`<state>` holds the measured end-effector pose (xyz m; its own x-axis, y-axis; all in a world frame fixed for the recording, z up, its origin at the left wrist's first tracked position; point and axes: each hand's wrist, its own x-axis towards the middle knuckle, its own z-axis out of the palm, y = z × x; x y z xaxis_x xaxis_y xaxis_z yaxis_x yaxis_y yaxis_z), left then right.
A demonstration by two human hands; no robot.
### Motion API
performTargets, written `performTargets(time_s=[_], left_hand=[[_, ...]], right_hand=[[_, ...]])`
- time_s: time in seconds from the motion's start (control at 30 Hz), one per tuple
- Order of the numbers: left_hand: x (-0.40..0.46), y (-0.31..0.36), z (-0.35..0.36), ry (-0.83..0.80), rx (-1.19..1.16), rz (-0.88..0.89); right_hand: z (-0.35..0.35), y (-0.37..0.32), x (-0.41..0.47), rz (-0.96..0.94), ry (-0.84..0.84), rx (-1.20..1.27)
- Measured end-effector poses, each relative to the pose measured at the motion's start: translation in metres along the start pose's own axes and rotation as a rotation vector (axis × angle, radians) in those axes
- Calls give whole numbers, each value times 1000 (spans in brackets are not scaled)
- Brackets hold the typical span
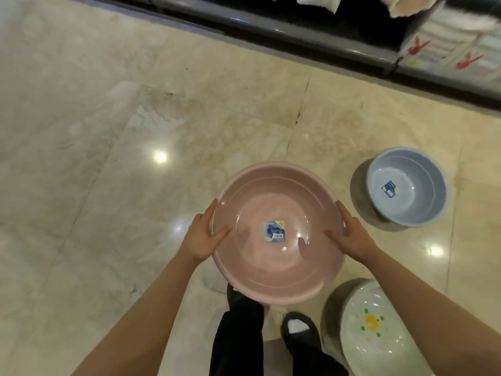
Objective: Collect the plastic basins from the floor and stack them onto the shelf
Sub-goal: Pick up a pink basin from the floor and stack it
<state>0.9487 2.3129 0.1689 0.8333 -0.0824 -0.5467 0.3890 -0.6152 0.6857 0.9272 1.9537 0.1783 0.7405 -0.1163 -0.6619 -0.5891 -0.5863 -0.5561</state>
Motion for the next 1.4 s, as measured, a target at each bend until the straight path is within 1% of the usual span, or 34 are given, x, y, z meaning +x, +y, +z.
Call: performTargets(time_s=[0.13, 0.27, 0.43, 0.6, 0.7, 0.8, 0.87, 0.97, 1.03, 1.1, 1.17, 1.27, 1.4], left_hand=[[34, 28, 8, -101, 63, 49], [65, 28, 26, -191, 120, 63], [108, 3, 70, -197, 171, 94], [157, -40, 120, -252, 177, 14], [185, -69, 145, -274, 158, -31], [204, -95, 157, -258, 232, -107], [209, -108, 162, -255, 277, -96], [206, -110, 173, -287, 186, -49], [205, -112, 180, -266, 143, -21], [208, -116, 184, -239, 156, 2], [209, -115, 183, -212, 174, 0], [209, -104, 171, -220, 229, -27], [199, -64, 141, -257, 241, -95]], right_hand=[[-7, 20, -5, 72, 111, 79], [-4, 48, 8, 127, 140, 105], [25, 95, 46, 151, 172, 170], [63, 146, 97, 183, 171, 196], [82, 174, 125, 200, 183, 106], [99, 192, 145, 168, 188, 10], [111, 199, 152, 146, 161, 29], [124, 207, 157, 174, 163, 171], [128, 210, 162, 183, 166, 262], [132, 211, 167, 178, 175, 311], [134, 212, 168, 171, 196, 291], [125, 205, 161, 176, 187, 256], [98, 177, 136, 226, 160, 206]])
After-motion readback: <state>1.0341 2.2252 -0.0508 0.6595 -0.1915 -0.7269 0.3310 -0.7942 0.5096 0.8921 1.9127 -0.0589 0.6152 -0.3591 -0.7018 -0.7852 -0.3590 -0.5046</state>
